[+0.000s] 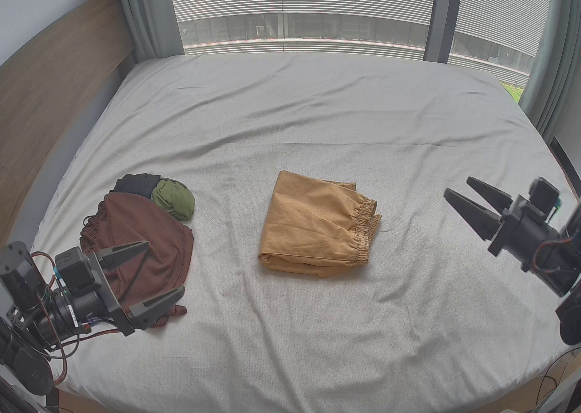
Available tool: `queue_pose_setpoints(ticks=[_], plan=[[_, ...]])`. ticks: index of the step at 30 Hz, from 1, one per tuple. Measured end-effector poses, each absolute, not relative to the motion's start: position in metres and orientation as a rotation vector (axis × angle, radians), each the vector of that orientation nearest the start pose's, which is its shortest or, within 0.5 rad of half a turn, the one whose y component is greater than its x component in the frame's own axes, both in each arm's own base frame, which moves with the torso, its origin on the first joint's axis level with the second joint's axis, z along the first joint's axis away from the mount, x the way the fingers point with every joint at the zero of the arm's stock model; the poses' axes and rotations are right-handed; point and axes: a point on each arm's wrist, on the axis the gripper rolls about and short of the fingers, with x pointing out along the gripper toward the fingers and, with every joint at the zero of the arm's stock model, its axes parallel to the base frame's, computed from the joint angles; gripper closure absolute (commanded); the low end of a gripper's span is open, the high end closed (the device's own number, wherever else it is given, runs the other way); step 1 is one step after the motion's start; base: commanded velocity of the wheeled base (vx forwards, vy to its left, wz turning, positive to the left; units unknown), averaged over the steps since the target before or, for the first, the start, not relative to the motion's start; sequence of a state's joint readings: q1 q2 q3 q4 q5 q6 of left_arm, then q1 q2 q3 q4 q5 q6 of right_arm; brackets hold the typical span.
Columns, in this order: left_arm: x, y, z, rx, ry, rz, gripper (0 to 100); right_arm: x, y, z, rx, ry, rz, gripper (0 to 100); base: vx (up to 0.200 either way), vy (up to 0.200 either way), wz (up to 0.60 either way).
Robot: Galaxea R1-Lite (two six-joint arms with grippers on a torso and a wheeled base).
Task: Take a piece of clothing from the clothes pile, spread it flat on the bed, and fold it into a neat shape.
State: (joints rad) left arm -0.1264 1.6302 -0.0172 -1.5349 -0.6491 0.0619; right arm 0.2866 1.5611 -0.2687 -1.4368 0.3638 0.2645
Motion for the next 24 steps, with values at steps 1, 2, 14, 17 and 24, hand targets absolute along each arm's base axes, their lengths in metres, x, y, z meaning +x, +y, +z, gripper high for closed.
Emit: queue_pose_setpoints(ticks=[1, 2, 14, 17, 24], plan=[[0.179, -0.036, 0.117, 0.032, 0.041, -0.77, 0, 0.198, 0.066, 0.168, 0.247, -0.066, 0.66, 0, 0.0, 0.0, 0.0], [0.177, -0.035, 0.12, 0.028, 0.031, -0.763, 0, 0.19, 0.063, 0.168, 0.245, -0.07, 0.657, 0, 0.0, 0.0, 0.0], [0.151, -0.024, 0.136, 0.008, 0.022, -0.695, 0, 0.131, 0.044, 0.164, 0.241, -0.101, 0.638, 0, 0.0, 0.0, 0.0], [0.139, -0.023, 0.135, -0.005, 0.07, -0.692, 0, 0.125, 0.042, 0.165, 0.243, -0.106, 0.63, 0, 0.0, 0.0, 0.0], [0.097, -0.02, 0.133, -0.035, 0.156, -0.69, 0, 0.106, 0.037, 0.164, 0.245, -0.073, 0.618, 0, 0.0, 0.0, 0.0]])
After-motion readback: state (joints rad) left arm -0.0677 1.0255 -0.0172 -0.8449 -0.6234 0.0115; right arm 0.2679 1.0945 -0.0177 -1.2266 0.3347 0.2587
